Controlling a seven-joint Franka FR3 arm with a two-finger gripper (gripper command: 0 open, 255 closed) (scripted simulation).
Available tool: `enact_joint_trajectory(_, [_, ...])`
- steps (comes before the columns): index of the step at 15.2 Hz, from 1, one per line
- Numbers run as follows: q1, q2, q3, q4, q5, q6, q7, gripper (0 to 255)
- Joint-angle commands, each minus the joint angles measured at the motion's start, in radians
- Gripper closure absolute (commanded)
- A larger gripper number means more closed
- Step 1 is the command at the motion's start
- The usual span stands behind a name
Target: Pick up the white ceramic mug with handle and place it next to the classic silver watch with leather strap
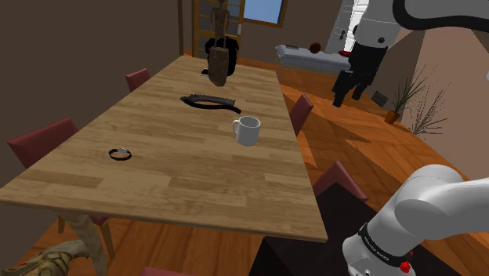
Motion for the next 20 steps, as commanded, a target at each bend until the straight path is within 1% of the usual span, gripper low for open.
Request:
enact_joint_trajectory(1, [0.000,0.000,0.000,0.000,0.000,0.000,0.000,0])
enact_joint_trajectory(5, [-0.002,0.115,-0.011,-0.010,0.006,0.122,0.000,0])
enact_joint_trajectory(10, [-0.004,0.278,-0.023,0.008,0.015,0.263,-0.003,0])
enact_joint_trajectory(15, [-0.005,0.455,-0.033,0.060,0.028,0.384,-0.010,0])
enact_joint_trajectory(20, [-0.004,0.642,-0.040,0.146,0.044,0.480,-0.021,0])
